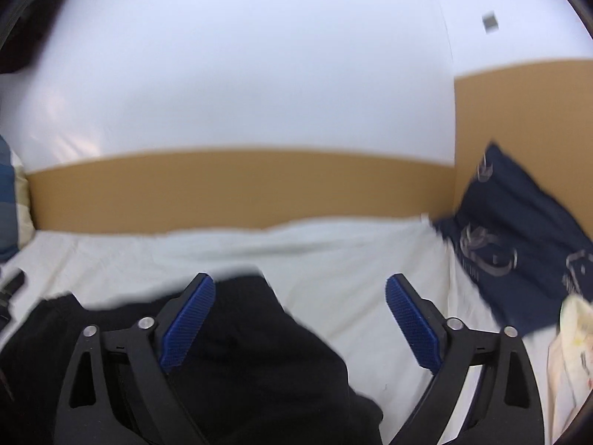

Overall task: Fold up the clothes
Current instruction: 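Lower the held sweatpants waistband onto the sheet with both grippers, then open both grippers and smooth the sweatpants flat on the sheet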

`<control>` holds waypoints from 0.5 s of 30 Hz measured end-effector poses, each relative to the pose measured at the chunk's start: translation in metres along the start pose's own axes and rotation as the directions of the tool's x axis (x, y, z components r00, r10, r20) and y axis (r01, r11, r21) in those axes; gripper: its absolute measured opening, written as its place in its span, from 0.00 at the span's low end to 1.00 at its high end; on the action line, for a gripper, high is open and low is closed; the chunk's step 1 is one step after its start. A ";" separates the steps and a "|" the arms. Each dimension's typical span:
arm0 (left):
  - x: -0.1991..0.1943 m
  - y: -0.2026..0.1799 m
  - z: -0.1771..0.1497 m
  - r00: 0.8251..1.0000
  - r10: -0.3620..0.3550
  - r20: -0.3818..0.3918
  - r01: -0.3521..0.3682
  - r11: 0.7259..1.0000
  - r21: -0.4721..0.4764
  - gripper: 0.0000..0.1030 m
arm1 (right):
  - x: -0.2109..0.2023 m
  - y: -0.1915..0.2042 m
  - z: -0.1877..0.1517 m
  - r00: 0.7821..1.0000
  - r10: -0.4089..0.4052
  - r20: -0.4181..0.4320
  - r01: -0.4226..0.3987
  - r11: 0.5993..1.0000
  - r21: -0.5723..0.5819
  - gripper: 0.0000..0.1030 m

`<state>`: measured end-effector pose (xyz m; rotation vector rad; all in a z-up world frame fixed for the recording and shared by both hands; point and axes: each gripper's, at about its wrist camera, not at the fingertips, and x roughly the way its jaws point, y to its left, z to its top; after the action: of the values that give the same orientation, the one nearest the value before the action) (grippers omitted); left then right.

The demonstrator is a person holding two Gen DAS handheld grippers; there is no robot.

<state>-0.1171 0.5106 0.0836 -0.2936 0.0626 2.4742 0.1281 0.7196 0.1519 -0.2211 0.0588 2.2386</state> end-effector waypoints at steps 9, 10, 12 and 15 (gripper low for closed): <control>-0.001 -0.014 -0.007 0.999 -0.008 -0.039 0.010 0.999 0.048 0.83 | 0.043 0.052 -0.025 0.766 0.361 -0.532 -0.437 0.899 -0.018 1.00; -0.002 -0.017 -0.008 0.999 -0.011 -0.043 0.013 0.998 0.057 0.84 | 0.044 0.060 -0.037 0.760 0.321 -0.565 -0.425 0.903 -0.059 1.00; -0.002 -0.020 -0.009 0.998 -0.019 -0.057 0.023 0.997 0.070 0.87 | 0.049 0.075 -0.061 0.744 0.238 -0.625 -0.405 0.904 -0.138 1.00; 0.001 -0.023 -0.010 0.996 -0.032 -0.083 0.039 0.995 0.087 0.89 | 0.077 0.064 -0.088 0.716 0.208 -0.666 -0.374 0.921 -0.114 1.00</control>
<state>-0.1018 0.5284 0.0743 -0.3544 0.1994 2.4159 0.0435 0.7281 0.0496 -1.1978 0.2043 2.3746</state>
